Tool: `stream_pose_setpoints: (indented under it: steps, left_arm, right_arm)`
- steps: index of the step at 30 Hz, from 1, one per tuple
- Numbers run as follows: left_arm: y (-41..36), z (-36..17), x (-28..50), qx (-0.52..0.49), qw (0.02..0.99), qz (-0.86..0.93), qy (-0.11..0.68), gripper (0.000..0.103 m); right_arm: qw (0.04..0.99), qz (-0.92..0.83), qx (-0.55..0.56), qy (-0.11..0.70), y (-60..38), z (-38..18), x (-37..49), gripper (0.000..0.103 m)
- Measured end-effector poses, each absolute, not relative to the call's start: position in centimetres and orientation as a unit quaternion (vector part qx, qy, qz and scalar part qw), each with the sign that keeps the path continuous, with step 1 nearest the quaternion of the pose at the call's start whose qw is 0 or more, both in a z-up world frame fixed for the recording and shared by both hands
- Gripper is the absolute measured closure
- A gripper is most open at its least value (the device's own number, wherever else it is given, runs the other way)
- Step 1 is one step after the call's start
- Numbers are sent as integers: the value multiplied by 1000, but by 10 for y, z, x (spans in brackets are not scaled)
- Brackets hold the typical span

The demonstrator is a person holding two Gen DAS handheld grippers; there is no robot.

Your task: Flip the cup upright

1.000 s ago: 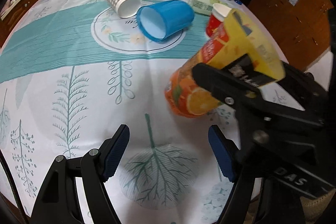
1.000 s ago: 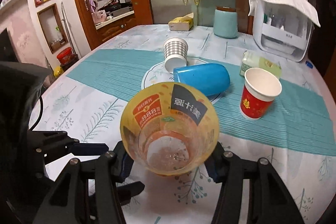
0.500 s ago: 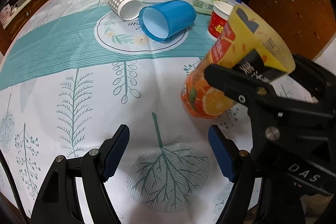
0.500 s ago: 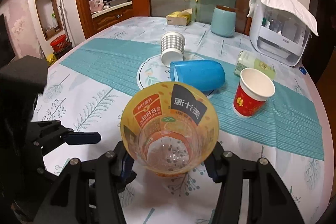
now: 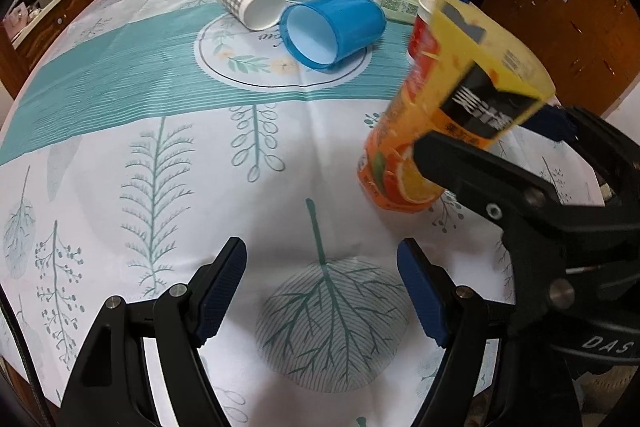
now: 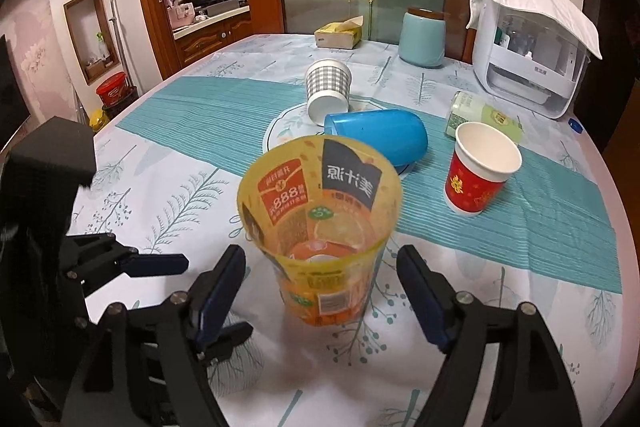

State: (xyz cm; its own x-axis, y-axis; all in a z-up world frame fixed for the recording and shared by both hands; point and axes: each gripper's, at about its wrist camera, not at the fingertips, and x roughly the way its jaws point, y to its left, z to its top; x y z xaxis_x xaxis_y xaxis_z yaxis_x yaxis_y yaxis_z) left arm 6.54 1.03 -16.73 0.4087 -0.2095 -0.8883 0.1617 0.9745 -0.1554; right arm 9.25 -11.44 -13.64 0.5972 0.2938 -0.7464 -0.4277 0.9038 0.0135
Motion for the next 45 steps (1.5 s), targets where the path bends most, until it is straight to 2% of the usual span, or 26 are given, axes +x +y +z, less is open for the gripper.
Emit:
stream_pose_setpoints:
  steps: [13, 28, 29, 32, 33, 45]
  left_arm:
    - [16, -134, 38, -13, 857, -95, 506, 27]
    - [25, -69, 6, -35, 891, -57, 450, 27]
    - [25, -67, 6, -35, 892, -56, 448, 27]
    - [25, -59, 4, -40, 896, -43, 439, 27]
    - [26, -56, 3, -41, 898, -39, 436, 27]
    - [20, -40, 3, -41, 908, -21, 416, 26]
  right_arm:
    - [900, 183, -39, 394, -139, -118, 64, 24]
    - [924, 164, 5, 345, -165, -70, 24, 23]
    - [925, 163, 9, 344, -166, -67, 23, 21]
    - [926, 162, 16, 339, -169, -61, 21, 7]
    - [928, 161, 16, 337, -168, -59, 20, 5]
    - [933, 153, 9, 324, -165, -49, 17, 5]
